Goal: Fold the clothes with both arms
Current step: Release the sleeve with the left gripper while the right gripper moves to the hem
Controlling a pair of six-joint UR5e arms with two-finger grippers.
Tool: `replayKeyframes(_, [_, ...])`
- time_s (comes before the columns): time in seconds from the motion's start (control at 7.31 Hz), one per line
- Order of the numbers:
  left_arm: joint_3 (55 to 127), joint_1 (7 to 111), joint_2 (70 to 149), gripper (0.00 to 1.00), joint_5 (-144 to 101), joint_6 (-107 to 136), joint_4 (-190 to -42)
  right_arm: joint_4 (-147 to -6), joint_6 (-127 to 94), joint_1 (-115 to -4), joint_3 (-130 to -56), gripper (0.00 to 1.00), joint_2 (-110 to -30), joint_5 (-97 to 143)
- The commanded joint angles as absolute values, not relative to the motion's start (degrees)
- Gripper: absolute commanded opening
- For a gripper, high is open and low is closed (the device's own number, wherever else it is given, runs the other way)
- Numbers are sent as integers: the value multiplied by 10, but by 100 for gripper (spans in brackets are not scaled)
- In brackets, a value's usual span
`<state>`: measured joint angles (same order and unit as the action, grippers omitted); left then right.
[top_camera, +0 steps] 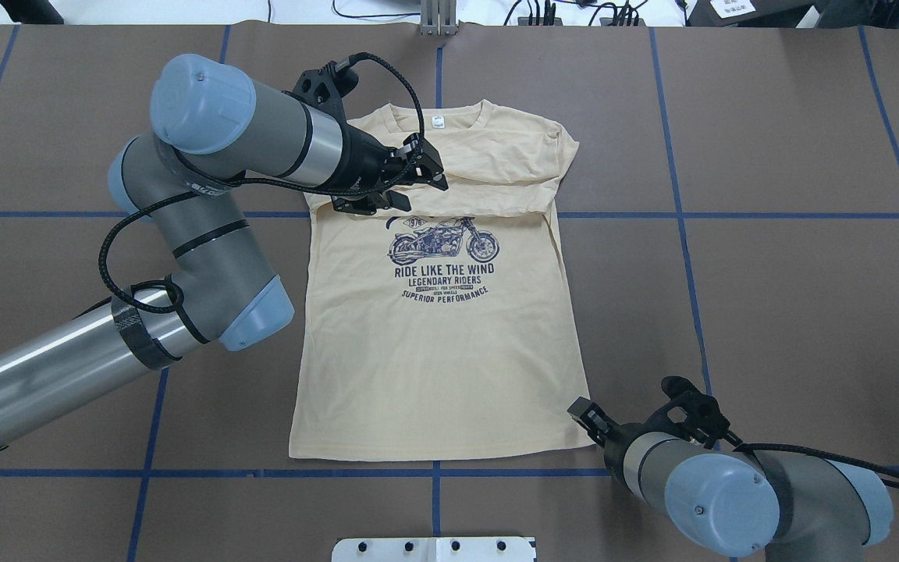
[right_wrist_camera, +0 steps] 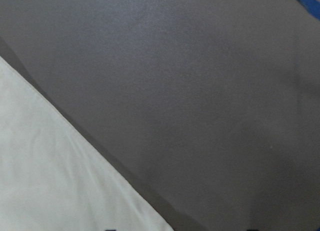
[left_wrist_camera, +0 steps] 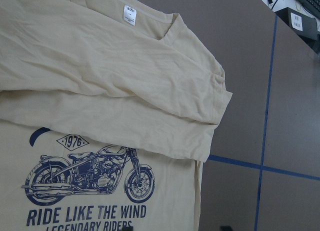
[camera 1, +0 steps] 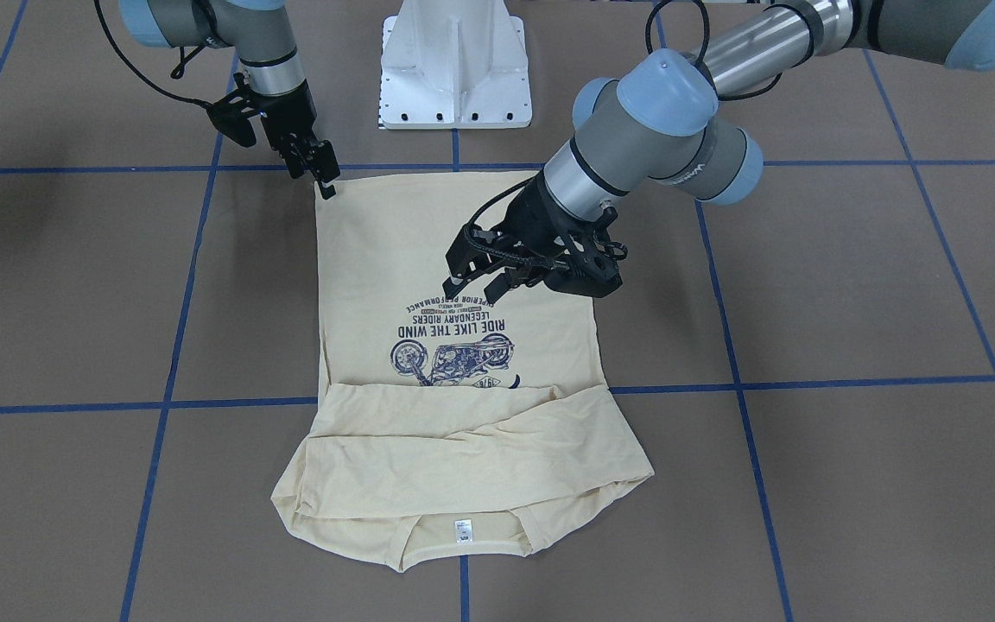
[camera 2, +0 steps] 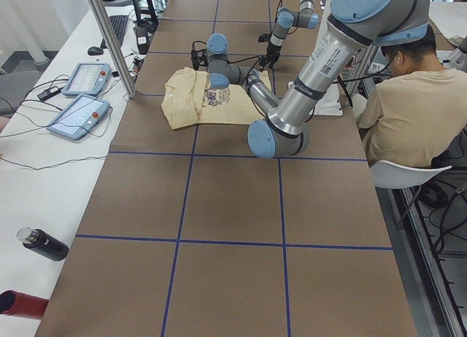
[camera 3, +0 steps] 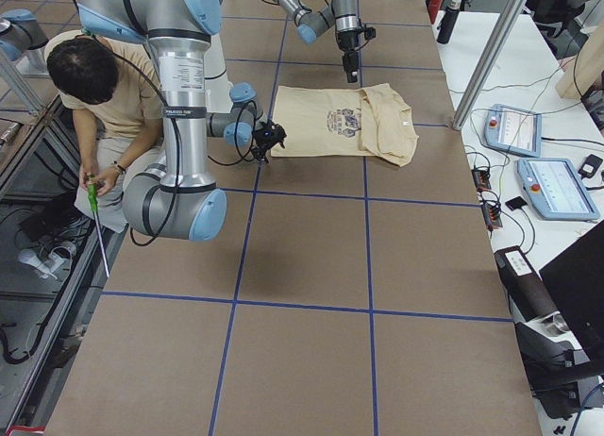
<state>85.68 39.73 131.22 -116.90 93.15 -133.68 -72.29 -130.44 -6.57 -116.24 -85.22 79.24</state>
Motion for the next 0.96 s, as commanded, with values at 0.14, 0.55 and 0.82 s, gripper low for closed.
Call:
replayKeyframes(0.14, [857, 397, 1311, 66, -1169, 932, -1338, -724, -1311, -57, -1162, 87, -848, 793])
replayKeyframes(0.55, [855, 397, 1310, 68, -1168, 932, -1339, -724, -1320, -54, -1161, 62, -848, 793])
replayKeyframes(0.82, [853, 396, 1310, 68, -1168, 932, -1339, -724, -1323, -55, -1165, 0, -848, 793])
